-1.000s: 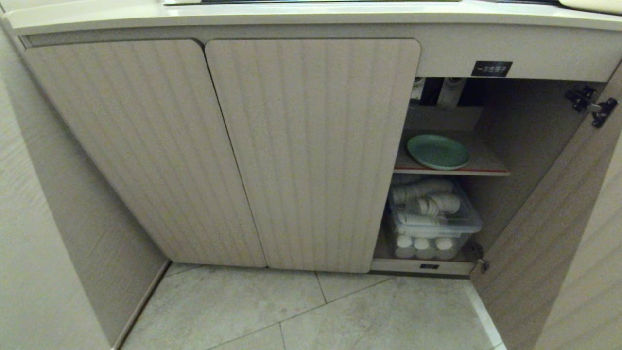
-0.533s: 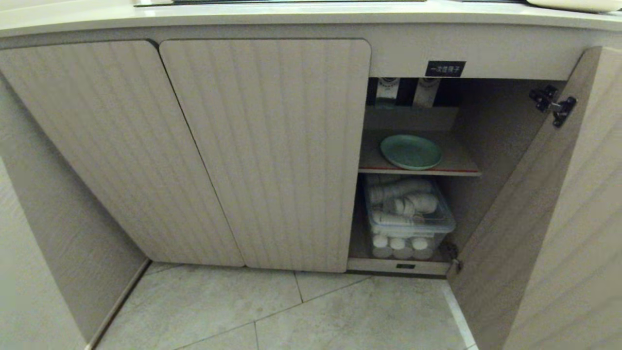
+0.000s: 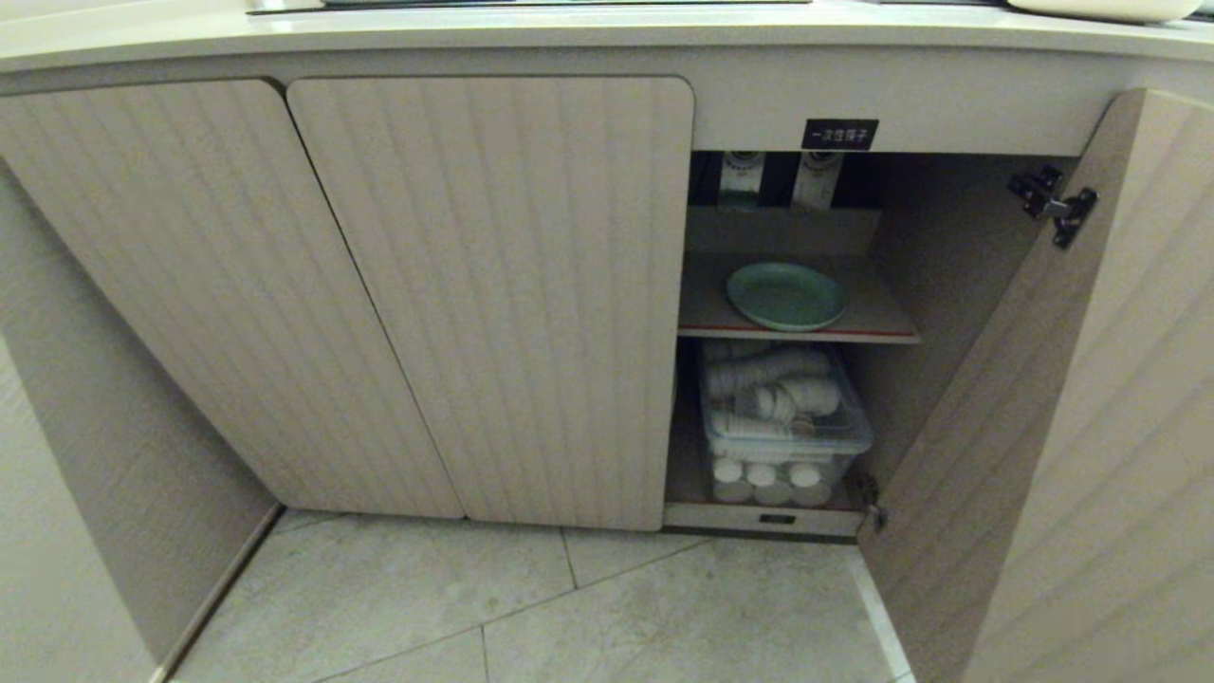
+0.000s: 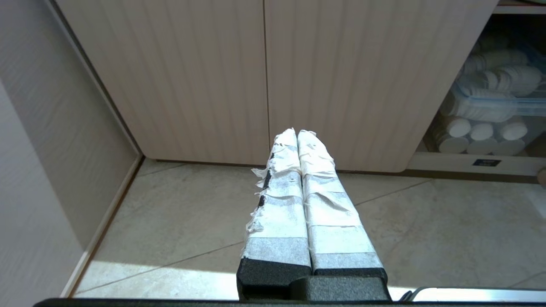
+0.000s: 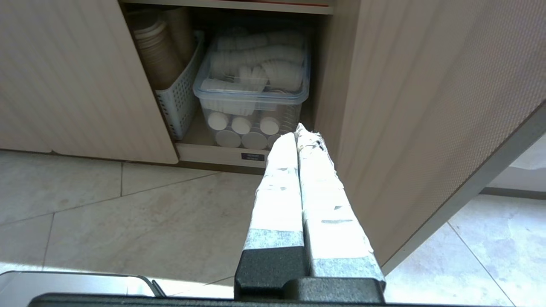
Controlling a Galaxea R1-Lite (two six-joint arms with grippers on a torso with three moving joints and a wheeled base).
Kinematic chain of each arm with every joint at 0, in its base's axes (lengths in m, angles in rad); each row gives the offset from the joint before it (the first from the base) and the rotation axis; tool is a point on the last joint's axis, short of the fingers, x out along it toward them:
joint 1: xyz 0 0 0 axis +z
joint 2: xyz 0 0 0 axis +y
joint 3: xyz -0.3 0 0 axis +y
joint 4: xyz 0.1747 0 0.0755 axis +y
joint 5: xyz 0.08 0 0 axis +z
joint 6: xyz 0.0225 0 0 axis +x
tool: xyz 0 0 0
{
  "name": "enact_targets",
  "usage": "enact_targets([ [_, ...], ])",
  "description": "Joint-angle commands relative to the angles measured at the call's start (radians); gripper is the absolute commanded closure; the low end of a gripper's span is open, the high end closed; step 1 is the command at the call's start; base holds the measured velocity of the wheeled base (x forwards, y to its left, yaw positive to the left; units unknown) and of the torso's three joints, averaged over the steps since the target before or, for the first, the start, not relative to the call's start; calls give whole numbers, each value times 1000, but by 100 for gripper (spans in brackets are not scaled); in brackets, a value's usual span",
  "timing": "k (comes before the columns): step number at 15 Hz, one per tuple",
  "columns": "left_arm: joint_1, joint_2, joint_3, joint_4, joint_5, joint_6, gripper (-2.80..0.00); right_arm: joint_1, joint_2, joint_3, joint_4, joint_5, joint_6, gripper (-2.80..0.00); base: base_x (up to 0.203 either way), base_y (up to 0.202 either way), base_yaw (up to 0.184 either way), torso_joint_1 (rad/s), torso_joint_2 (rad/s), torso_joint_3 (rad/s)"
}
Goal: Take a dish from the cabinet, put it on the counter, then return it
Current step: Close the cabinet door
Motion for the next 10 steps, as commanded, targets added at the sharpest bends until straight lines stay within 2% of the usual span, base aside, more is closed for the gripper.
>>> enact_targets([
  [1, 0, 0, 0, 0, 0, 0, 0, 1, 0, -1, -1, 0, -1, 0, 0, 0, 0, 0, 0, 0],
  [6, 0, 0, 0, 0, 1, 0, 0, -1, 0, 1, -1, 0, -1, 0, 0, 0, 0, 0, 0, 0],
  [10, 0, 0, 0, 0, 1, 0, 0, -1, 0, 1, 1, 3, -45, 0, 0, 0, 0, 0, 0, 0],
])
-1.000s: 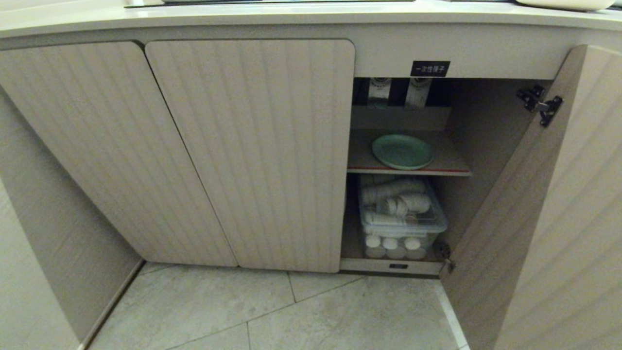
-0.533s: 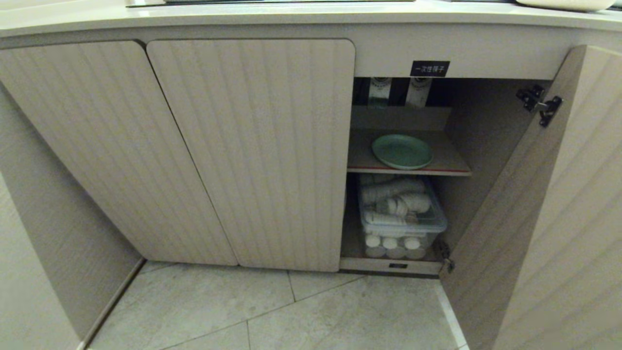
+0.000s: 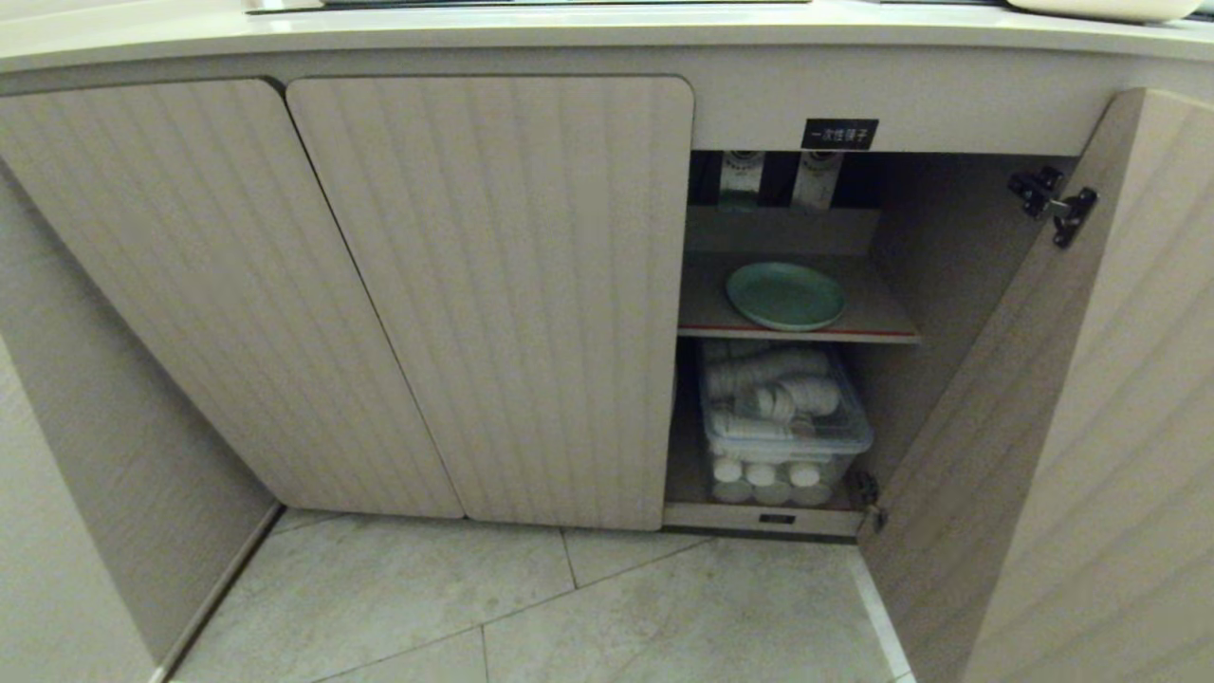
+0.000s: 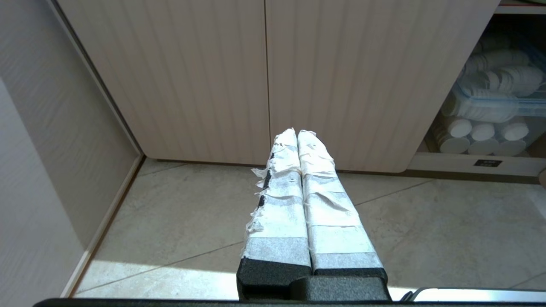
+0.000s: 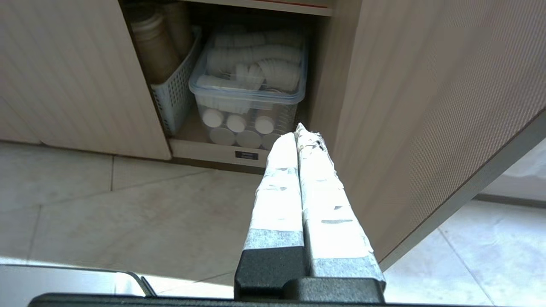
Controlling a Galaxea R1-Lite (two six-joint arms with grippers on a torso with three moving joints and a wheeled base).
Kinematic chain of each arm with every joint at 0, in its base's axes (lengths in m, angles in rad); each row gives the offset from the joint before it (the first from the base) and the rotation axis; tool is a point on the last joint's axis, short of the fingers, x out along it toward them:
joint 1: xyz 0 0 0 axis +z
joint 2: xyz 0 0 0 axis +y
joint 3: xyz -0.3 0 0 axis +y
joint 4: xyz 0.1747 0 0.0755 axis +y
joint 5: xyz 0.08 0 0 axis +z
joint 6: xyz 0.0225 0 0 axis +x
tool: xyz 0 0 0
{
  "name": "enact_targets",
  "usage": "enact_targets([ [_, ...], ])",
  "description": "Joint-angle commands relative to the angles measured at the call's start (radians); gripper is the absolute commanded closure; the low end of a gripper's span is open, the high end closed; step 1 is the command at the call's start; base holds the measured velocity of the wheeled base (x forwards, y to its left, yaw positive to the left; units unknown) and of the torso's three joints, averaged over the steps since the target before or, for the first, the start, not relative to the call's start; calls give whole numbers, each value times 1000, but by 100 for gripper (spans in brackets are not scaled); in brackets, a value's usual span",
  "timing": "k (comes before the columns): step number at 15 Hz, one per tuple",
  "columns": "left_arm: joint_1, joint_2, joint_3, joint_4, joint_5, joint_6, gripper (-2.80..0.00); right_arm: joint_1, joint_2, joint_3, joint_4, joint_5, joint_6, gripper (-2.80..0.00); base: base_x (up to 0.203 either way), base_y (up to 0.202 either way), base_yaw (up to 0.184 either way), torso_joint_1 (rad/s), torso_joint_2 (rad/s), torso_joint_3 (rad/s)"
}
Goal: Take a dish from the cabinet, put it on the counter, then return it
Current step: Close the cabinet door
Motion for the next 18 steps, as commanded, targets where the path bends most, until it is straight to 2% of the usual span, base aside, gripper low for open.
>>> enact_targets([
  [1, 0, 0, 0, 0, 0, 0, 0, 0, 0, -1, -1, -5, -2, 0, 0, 0, 0, 0, 0, 0],
  [7, 0, 0, 0, 0, 0, 0, 0, 0, 0, -1, -270, -8, -9, 0, 0, 0, 0, 0, 0, 0],
  [9, 0, 0, 0, 0, 0, 0, 0, 0, 0, -21, -374, -13, -42, 0, 0, 0, 0, 0, 0, 0],
  [11, 0, 0, 0, 0, 0, 0, 0, 0, 0, -81, -381, -74, -105, 0, 0, 0, 0, 0, 0, 0],
  [14, 0, 0, 0, 0, 0, 0, 0, -1, 0, -140, -383, -224, -185, 0, 0, 0, 0, 0, 0, 0],
  [18, 0, 0, 0, 0, 0, 0, 0, -1, 1, -213, -385, -327, -252, 0, 0, 0, 0, 0, 0, 0],
])
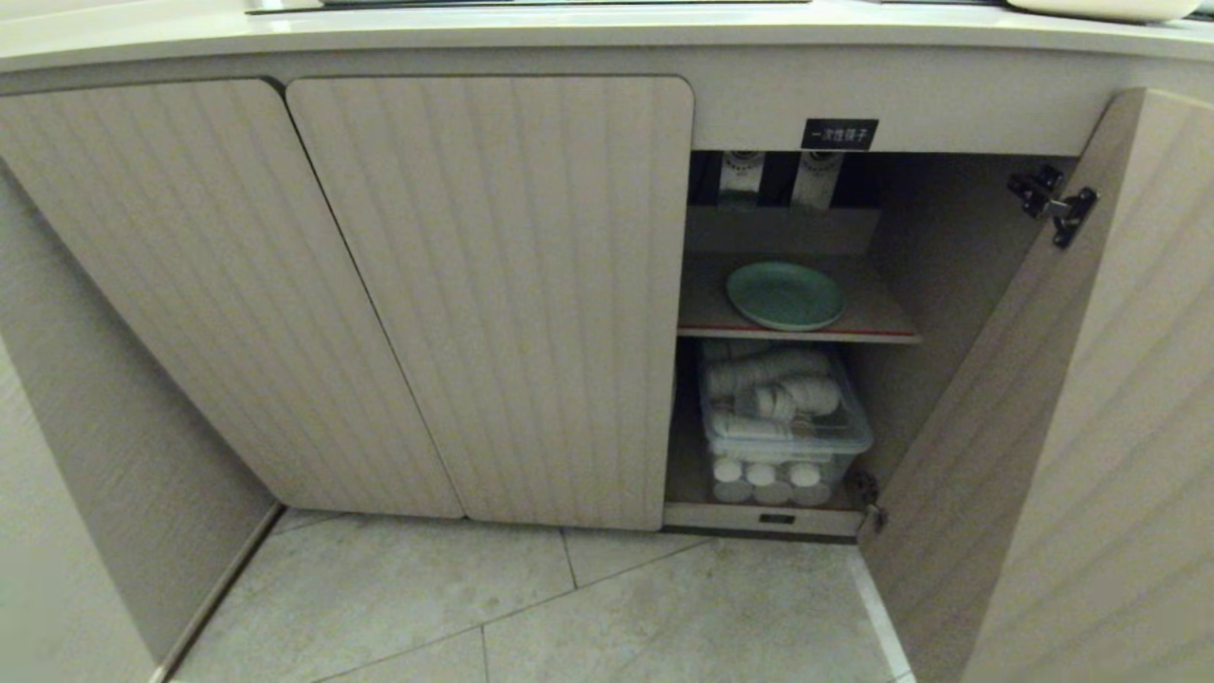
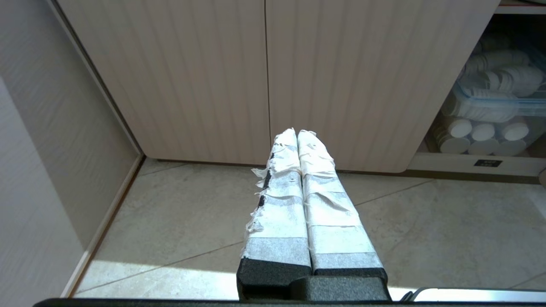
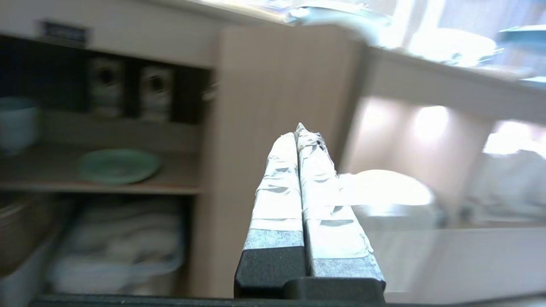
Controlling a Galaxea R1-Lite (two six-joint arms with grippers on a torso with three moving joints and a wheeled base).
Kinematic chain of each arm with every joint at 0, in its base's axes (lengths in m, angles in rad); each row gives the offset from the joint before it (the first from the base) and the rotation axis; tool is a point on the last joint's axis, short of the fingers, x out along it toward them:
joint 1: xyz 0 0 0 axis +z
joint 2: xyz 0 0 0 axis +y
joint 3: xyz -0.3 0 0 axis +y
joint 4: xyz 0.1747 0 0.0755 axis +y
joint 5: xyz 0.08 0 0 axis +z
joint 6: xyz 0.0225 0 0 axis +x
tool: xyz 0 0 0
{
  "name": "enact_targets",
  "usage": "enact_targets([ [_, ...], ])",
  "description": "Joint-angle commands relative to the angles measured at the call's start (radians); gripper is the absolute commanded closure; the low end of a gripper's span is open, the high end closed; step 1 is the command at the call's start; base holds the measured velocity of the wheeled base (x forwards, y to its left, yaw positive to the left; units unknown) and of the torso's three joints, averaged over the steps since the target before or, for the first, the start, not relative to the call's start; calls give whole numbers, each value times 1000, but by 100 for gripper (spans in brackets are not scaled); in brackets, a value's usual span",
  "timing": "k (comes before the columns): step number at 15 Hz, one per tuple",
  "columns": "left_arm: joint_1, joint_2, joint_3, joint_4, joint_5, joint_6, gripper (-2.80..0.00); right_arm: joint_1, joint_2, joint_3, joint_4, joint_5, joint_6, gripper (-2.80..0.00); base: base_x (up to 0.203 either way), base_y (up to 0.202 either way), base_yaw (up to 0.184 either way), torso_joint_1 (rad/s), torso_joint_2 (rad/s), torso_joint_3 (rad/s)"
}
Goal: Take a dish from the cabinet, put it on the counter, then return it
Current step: Close the cabinet door
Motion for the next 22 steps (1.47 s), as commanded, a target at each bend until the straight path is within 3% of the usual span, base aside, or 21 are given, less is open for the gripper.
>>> enact_targets([
  [1, 0, 0, 0, 0, 1, 0, 0, 0, 2, -32, -1, -44, -17, 0, 0, 0, 0, 0, 0, 0],
  [7, 0, 0, 0, 0, 0, 0, 0, 0, 45, -105, 23, -186, -58, 0, 0, 0, 0, 0, 0, 0],
  [11, 0, 0, 0, 0, 1, 0, 0, 0, 52, -198, 179, -234, -59, 0, 0, 0, 0, 0, 0, 0],
  [17, 0, 0, 0, 0, 1, 0, 0, 2, 41, -219, 284, -241, -56, 0, 0, 0, 0, 0, 0, 0],
  [18, 0, 0, 0, 0, 0, 0, 0, 4, 17, -242, 354, -241, -55, 0, 0, 0, 0, 0, 0, 0],
  [20, 0, 0, 0, 0, 1, 0, 0, 4, 7, -307, 497, -242, -18, 0, 0, 0, 0, 0, 0, 0],
  [22, 0, 0, 0, 0, 0, 0, 0, 3, 56, -319, 493, -249, 15, 0, 0, 0, 0, 0, 0, 0],
])
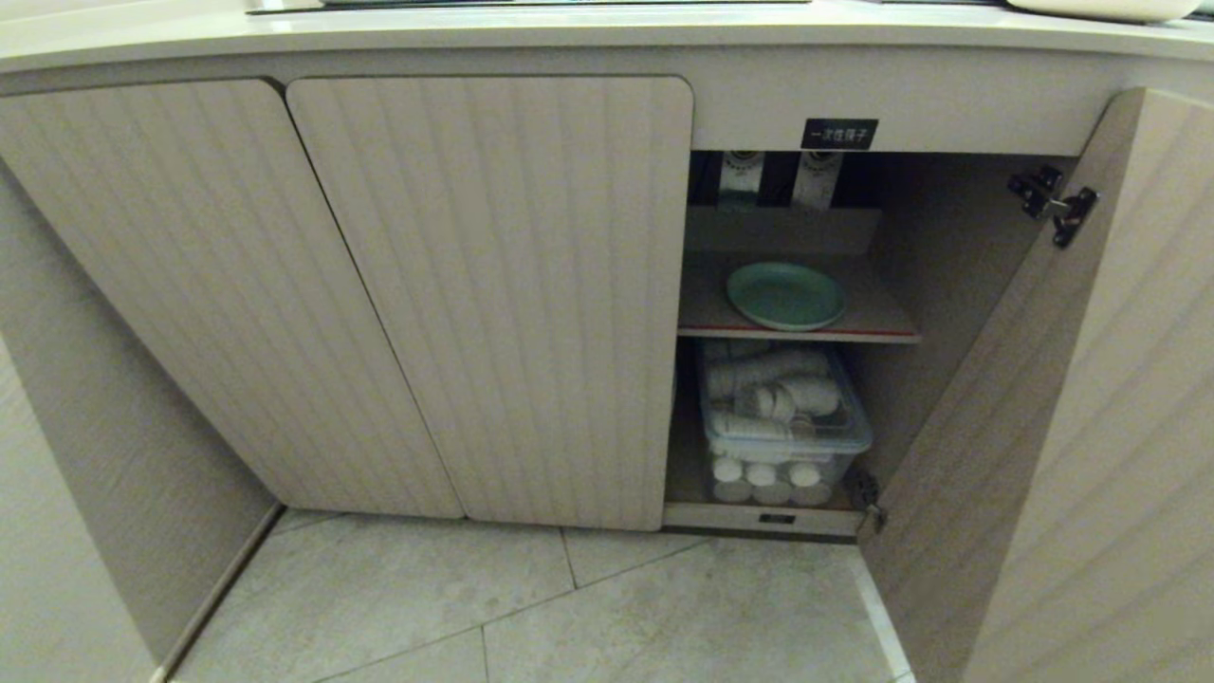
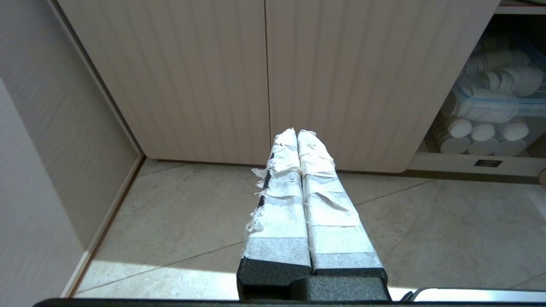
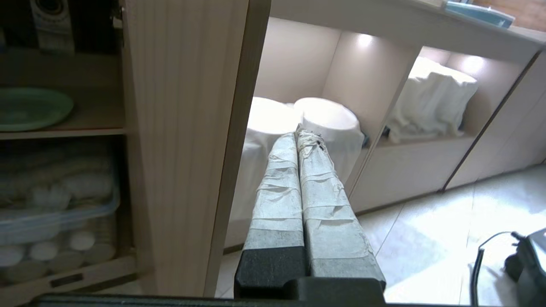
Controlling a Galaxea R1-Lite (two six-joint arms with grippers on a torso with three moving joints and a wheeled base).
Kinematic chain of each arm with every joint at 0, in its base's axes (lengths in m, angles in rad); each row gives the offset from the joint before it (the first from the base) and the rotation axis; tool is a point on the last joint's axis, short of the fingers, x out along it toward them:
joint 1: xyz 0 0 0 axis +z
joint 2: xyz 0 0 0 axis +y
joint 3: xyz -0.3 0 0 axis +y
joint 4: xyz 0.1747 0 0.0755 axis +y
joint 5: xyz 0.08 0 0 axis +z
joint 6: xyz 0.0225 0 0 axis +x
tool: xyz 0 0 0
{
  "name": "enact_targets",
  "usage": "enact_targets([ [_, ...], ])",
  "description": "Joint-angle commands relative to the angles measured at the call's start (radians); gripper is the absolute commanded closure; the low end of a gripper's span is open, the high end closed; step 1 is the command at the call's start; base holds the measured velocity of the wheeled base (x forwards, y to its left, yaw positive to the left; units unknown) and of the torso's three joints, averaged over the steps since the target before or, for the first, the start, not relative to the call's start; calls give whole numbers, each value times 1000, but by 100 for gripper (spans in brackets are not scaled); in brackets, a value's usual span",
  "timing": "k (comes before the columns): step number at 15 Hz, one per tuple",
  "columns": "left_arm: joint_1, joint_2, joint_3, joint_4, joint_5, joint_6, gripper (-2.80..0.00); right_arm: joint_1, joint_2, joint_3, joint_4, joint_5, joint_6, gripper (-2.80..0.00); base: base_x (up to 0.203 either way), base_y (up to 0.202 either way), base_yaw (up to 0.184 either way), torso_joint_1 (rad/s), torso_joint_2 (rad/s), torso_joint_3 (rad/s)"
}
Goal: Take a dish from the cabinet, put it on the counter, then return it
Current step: Close the cabinet door
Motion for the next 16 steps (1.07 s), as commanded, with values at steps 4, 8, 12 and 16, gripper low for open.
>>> enact_targets([
  [4, 0, 0, 0, 0, 0, -1, 0, -3, 83, -18, -28, -29, 12, 0, 0, 0, 0, 0, 0, 0],
  [8, 0, 0, 0, 0, 1, -1, 0, -10, 146, -27, -69, -53, 23, 0, 0, 0, 0, 0, 0, 0],
  [12, 0, 0, 0, 0, 0, -1, 0, -76, 249, -30, -88, -85, 73, 0, 0, 0, 0, 0, 0, 0],
  [16, 0, 0, 0, 0, 0, -1, 0, -233, 308, -27, -96, -80, 114, 0, 0, 0, 0, 0, 0, 0],
])
